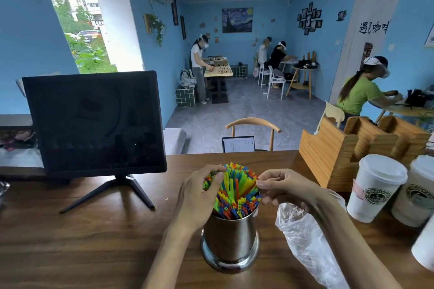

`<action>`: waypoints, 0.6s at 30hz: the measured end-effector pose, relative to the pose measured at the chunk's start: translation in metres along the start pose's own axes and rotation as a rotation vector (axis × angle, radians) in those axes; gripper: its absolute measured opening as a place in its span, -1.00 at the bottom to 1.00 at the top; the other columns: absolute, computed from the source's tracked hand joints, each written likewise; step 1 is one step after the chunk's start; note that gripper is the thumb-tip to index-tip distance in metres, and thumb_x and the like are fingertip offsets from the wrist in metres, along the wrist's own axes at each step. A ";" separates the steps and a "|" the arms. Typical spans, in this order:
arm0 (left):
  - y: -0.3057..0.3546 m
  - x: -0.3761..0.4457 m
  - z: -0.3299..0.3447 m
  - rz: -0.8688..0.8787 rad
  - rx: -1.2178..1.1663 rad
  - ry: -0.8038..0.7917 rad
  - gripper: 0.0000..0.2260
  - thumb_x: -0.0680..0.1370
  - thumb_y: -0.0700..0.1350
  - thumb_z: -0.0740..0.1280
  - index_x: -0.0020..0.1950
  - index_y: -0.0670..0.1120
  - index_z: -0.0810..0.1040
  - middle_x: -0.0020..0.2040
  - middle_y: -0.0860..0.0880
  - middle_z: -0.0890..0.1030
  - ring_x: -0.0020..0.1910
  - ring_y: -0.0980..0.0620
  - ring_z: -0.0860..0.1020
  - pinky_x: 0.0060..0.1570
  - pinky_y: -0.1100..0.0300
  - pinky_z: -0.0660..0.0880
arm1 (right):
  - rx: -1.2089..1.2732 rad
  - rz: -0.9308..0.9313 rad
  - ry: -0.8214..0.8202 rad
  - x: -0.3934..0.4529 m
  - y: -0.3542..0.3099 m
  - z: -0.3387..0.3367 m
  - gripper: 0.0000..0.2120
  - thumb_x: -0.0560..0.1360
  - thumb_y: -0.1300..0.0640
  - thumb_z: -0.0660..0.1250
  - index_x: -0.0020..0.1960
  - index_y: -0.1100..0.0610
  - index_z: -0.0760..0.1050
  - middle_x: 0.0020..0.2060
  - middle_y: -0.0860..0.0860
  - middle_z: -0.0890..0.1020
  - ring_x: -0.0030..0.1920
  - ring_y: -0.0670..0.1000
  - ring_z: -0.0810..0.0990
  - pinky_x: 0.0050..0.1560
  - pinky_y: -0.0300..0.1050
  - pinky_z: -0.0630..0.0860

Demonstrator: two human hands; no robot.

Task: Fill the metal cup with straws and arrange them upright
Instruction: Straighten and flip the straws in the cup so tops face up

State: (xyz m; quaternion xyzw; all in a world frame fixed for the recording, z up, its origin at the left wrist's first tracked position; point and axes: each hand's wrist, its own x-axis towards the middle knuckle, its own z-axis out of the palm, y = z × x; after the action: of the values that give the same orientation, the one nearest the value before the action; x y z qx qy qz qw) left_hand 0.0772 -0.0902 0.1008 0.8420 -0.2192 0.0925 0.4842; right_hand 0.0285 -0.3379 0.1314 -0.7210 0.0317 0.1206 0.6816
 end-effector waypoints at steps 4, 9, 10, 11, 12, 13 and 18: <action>-0.002 0.001 0.001 -0.002 -0.030 -0.005 -0.83 0.65 0.18 0.21 0.19 0.30 0.54 0.14 0.23 0.63 0.15 0.23 0.58 0.13 0.01 0.60 | 0.013 -0.063 0.050 0.004 0.002 0.007 -0.64 0.37 0.00 0.54 0.01 0.19 0.55 -0.18 0.11 0.69 -0.34 -0.01 0.61 -0.42 -0.26 0.47; -0.002 -0.003 0.004 -0.012 -0.163 0.000 -0.83 0.68 0.06 0.24 0.20 0.27 0.57 0.17 0.24 0.62 0.19 0.23 0.58 0.19 0.00 0.59 | 0.020 -0.080 0.075 0.010 0.003 0.013 -0.61 0.35 -0.01 0.55 0.08 0.16 0.57 -0.28 0.00 0.63 -0.35 -0.08 0.53 -0.37 -0.25 0.43; -0.003 -0.003 0.005 -0.020 -0.199 0.000 -0.82 0.68 0.05 0.24 0.20 0.29 0.57 0.21 0.24 0.60 0.22 0.23 0.56 0.22 -0.01 0.58 | 0.026 -0.092 0.087 0.012 0.003 0.014 -0.58 0.35 -0.02 0.55 0.11 0.16 0.57 -0.28 -0.01 0.63 -0.34 -0.09 0.53 -0.36 -0.24 0.42; -0.004 -0.004 0.006 -0.027 -0.232 0.001 -0.82 0.68 0.06 0.24 0.19 0.31 0.58 0.25 0.25 0.58 0.26 0.23 0.54 0.26 -0.03 0.56 | 0.021 -0.106 0.101 0.014 0.004 0.016 -0.55 0.34 -0.02 0.55 0.13 0.16 0.56 -0.27 0.01 0.62 -0.33 -0.09 0.54 -0.36 -0.24 0.42; -0.004 -0.005 0.007 -0.033 -0.263 0.004 -0.82 0.67 0.08 0.24 0.18 0.32 0.58 0.29 0.26 0.55 0.31 0.23 0.51 0.29 -0.04 0.53 | 0.004 -0.121 0.115 0.014 0.005 0.018 -0.53 0.33 -0.03 0.55 0.14 0.15 0.57 -0.24 0.03 0.63 -0.30 -0.07 0.55 -0.35 -0.23 0.41; -0.004 -0.005 0.008 -0.040 -0.292 0.011 -0.82 0.65 0.12 0.25 0.19 0.33 0.58 0.34 0.27 0.52 0.34 0.21 0.49 0.32 -0.05 0.51 | -0.018 -0.133 0.129 0.015 0.005 0.019 -0.53 0.32 -0.06 0.55 0.15 0.12 0.57 -0.20 0.06 0.63 -0.26 -0.05 0.56 -0.35 -0.23 0.41; 0.000 -0.013 0.016 -0.148 -0.660 0.074 -0.69 0.60 0.04 0.29 0.35 0.15 0.54 0.33 0.19 0.57 0.36 0.11 0.52 0.34 0.06 0.49 | 0.083 -0.140 0.130 0.025 0.013 0.025 -0.61 0.32 -0.17 0.59 0.08 -0.07 0.64 0.05 0.22 0.67 -0.03 0.15 0.60 -0.02 0.08 0.50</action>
State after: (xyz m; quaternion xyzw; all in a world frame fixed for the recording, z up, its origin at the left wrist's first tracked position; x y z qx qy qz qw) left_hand 0.0645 -0.1002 0.0874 0.6494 -0.1577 0.0118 0.7438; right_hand 0.0469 -0.3113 0.1120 -0.6988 0.0302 0.0243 0.7143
